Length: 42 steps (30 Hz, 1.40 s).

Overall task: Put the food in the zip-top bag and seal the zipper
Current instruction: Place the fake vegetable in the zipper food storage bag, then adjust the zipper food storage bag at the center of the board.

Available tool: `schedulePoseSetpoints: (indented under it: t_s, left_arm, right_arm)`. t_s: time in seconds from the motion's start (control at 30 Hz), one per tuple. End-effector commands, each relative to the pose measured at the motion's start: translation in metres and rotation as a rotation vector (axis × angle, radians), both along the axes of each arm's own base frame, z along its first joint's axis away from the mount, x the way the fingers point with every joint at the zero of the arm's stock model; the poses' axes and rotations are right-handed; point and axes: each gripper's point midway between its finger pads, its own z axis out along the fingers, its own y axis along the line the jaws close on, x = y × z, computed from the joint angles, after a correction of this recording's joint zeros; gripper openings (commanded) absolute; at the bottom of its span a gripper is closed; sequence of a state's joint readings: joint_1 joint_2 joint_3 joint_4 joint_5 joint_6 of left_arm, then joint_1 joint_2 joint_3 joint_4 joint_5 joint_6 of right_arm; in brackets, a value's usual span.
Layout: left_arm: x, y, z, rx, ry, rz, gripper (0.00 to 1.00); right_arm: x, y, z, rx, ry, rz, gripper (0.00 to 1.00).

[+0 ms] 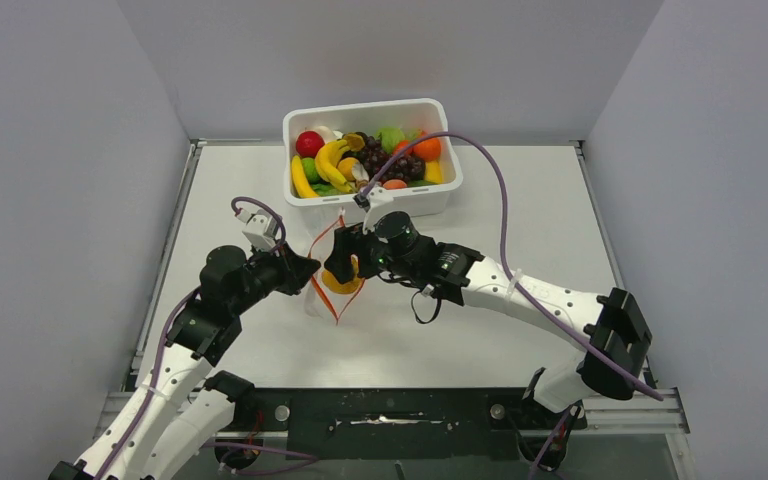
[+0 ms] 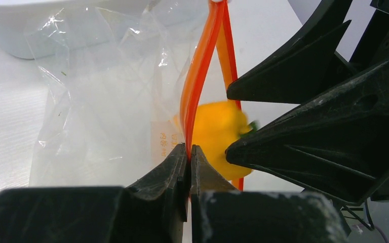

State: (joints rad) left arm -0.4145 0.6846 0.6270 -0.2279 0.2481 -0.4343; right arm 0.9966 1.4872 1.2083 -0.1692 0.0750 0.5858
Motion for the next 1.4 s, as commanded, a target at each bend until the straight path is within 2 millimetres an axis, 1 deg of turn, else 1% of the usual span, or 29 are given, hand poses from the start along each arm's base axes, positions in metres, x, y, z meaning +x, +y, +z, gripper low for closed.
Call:
schedulePoseSetpoints:
  t_s: [0.0,0.13,0.23,0.33,0.47,0.57,0.7,0.93,1.2,1.3,1.33,1.37]
  left_arm:
    - [0.004,-0.002,0.021,-0.038,-0.073,-0.005,0.00]
    - [0.004,-0.003,0.020,-0.037,-0.070,-0.007,0.00]
    - [0.004,-0.002,0.019,-0.035,-0.068,-0.004,0.00]
    - [0.004,-0.002,0.019,-0.036,-0.066,-0.002,0.00]
    - [0.004,-0.002,0.019,-0.036,-0.066,-0.002,0.00]
    - [0.004,-0.002,0.020,-0.037,-0.068,-0.003,0.00]
    - [0.005,-0.002,0.019,-0.038,-0.066,-0.003,0.00]
    - [0.004,-0.002,0.020,-0.041,-0.070,-0.004,0.00]
    - [0.003,-0.002,0.021,-0.043,-0.074,-0.003,0.00]
    - [0.003,-0.002,0.022,-0.045,-0.077,-0.004,0.00]
    - [0.003,-0.002,0.022,-0.045,-0.077,-0.004,0.00]
    - [0.003,-0.002,0.023,-0.045,-0.078,-0.004,0.00]
  right_arm:
    - [-0.006,0.002,0.057,0.122,-0.059,0.022,0.76]
    - [-0.008,-0.001,0.061,0.132,-0.066,0.020,0.80]
    - [-0.010,-0.004,0.061,0.127,-0.065,0.019,0.77]
    - [-0.011,-0.009,0.059,0.118,-0.067,0.011,0.68]
    - [-0.013,-0.020,0.047,0.101,-0.058,-0.020,0.51]
    - [-0.011,-0.029,0.036,0.082,-0.049,-0.059,0.46]
    - [-0.005,-0.035,0.018,0.046,-0.042,-0.106,0.43]
    - [0.004,-0.030,-0.011,-0.007,-0.015,-0.137,0.44]
    - [0.014,-0.025,-0.033,-0.043,0.012,-0.160,0.42]
    - [0.016,-0.027,-0.034,-0.045,0.012,-0.168,0.35]
    - [0.016,-0.028,-0.034,-0.044,0.010,-0.172,0.31]
    - [0.017,-0.029,-0.033,-0.039,0.004,-0.175,0.23]
